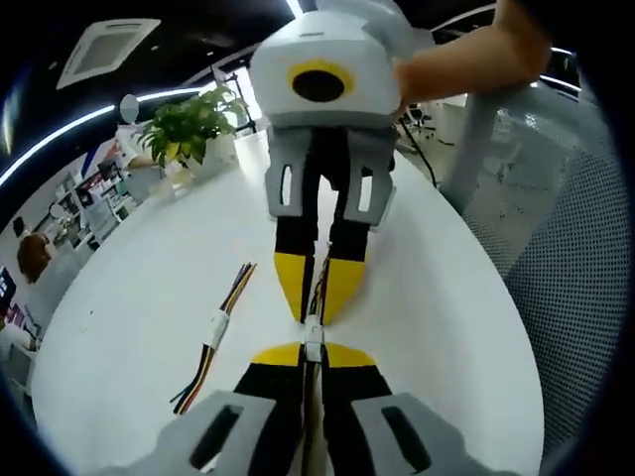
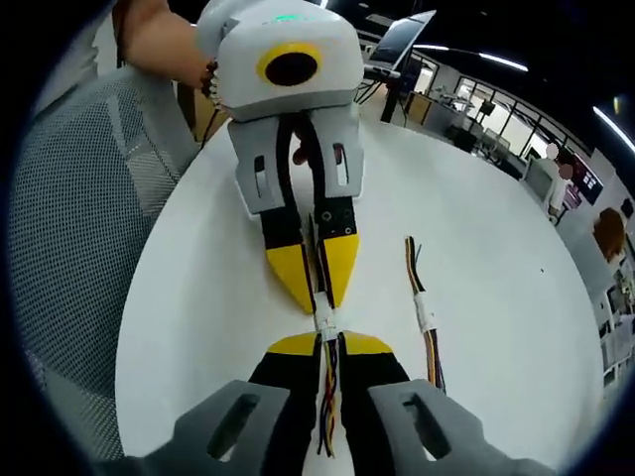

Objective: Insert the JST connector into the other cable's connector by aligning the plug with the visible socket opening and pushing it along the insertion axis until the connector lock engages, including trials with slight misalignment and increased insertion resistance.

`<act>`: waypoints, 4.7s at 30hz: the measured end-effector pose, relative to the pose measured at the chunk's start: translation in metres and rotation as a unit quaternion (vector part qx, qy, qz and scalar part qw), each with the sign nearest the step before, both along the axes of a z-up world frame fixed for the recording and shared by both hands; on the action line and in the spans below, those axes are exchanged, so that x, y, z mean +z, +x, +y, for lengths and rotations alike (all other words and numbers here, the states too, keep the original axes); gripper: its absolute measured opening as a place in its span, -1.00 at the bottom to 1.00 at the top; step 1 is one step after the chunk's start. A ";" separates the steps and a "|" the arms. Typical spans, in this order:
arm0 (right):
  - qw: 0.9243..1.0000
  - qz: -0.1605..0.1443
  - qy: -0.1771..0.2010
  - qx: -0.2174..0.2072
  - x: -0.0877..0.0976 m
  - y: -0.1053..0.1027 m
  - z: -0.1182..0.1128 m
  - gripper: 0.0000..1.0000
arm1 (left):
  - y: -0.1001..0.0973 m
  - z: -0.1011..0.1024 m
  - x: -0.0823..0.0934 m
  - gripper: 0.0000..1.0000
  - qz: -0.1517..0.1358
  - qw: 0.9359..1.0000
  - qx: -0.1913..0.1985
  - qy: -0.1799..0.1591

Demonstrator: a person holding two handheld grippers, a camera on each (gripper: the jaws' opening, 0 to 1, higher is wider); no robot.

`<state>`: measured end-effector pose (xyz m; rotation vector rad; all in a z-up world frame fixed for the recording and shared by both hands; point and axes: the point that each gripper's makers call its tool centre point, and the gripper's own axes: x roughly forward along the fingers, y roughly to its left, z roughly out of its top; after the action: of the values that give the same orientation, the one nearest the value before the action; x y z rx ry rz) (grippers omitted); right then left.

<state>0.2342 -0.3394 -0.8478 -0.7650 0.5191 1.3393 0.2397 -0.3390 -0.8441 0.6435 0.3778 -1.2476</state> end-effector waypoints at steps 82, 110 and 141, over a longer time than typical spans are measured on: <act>0.994 -0.046 0.064 -0.072 -0.001 0.037 0.003 -0.84 | 0.038 0.033 0.000 -0.79 0.055 0.985 0.154 -0.063; 0.988 -0.009 0.078 -0.131 0.001 0.039 -0.012 -0.53 | 0.038 0.042 -0.002 -0.56 0.080 0.973 0.198 -0.085; 0.955 -0.003 0.170 -0.241 0.068 0.050 -0.039 -0.17 | 0.046 0.045 0.080 0.08 0.056 0.951 0.242 -0.184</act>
<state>0.2845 -0.3789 -0.7797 -0.3264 0.4202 0.9323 0.2856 -0.2936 -0.7645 0.1413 0.3576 -0.8500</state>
